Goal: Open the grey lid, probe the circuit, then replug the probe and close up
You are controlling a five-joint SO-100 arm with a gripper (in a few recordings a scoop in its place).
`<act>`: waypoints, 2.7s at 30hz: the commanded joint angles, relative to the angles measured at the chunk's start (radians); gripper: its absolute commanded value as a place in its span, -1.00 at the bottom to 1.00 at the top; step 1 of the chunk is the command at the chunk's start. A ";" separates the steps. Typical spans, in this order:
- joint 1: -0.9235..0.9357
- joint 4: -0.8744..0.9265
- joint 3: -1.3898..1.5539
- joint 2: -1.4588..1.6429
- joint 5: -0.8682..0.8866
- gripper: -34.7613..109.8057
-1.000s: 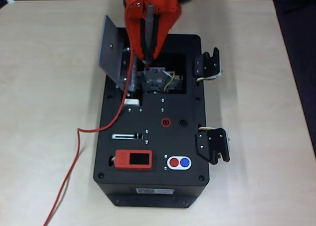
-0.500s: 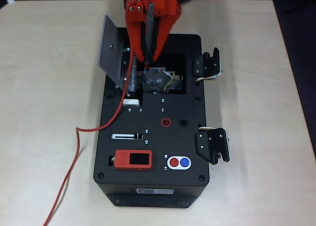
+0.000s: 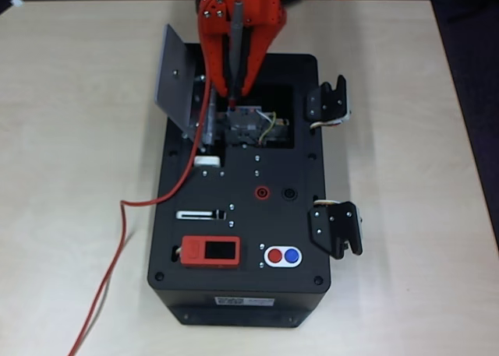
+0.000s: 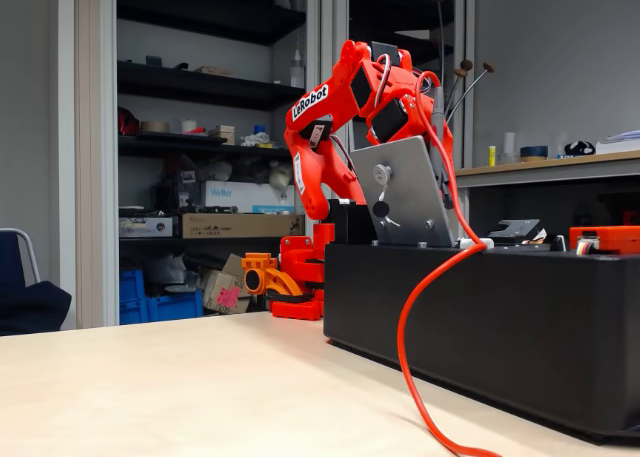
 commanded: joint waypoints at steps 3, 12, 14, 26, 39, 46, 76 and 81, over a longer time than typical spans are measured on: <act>0.017 0.002 0.009 0.014 -0.005 -0.50; 0.018 -0.002 0.009 0.014 -0.008 -0.50; 0.018 -0.003 0.009 0.012 -0.008 -0.50; 0.018 -0.008 0.011 0.014 -0.009 -0.51; 0.015 0.025 -0.067 0.003 -0.017 -0.52; 0.012 0.060 -0.166 -0.040 -0.002 -0.52; -0.071 -0.009 -0.460 -0.239 0.075 -0.52; -0.095 -0.061 -0.485 -0.288 0.101 -0.52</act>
